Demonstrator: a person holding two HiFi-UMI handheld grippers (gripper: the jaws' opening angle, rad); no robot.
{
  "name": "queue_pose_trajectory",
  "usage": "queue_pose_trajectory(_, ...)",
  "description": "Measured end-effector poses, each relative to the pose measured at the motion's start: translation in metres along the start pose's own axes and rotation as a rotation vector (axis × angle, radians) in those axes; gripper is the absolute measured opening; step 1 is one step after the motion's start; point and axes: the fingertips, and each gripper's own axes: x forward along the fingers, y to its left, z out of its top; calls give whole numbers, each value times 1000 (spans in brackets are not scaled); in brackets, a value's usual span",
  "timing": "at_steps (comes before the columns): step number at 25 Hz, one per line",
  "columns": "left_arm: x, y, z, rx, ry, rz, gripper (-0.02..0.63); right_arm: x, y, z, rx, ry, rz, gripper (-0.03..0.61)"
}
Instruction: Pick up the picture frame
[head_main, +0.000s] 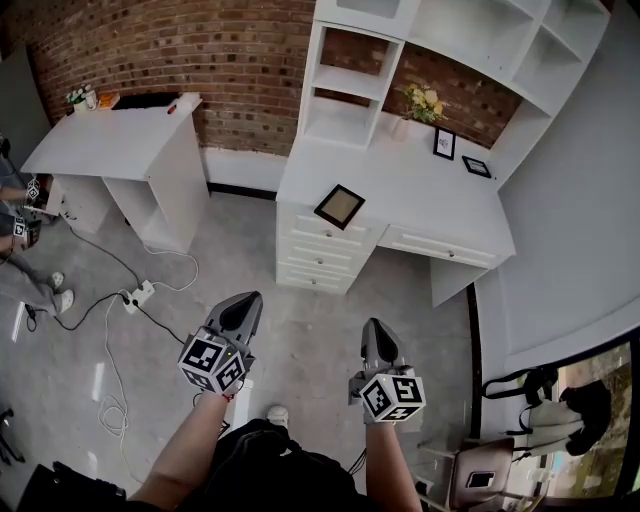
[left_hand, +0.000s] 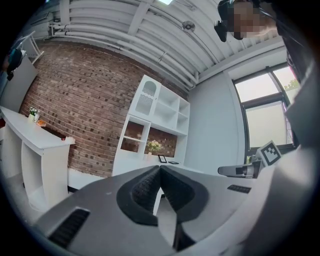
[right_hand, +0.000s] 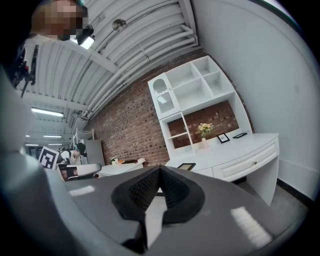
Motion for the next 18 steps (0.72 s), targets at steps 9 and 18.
queue_pose_trajectory(9, 34, 10, -5, -5, 17, -54, -3, 31, -12, -2, 9, 14, -24, 3)
queue_pose_trajectory(18, 55, 24, -6, -17, 14, -36, -3, 56, -28, -3, 28, 30, -27, 3)
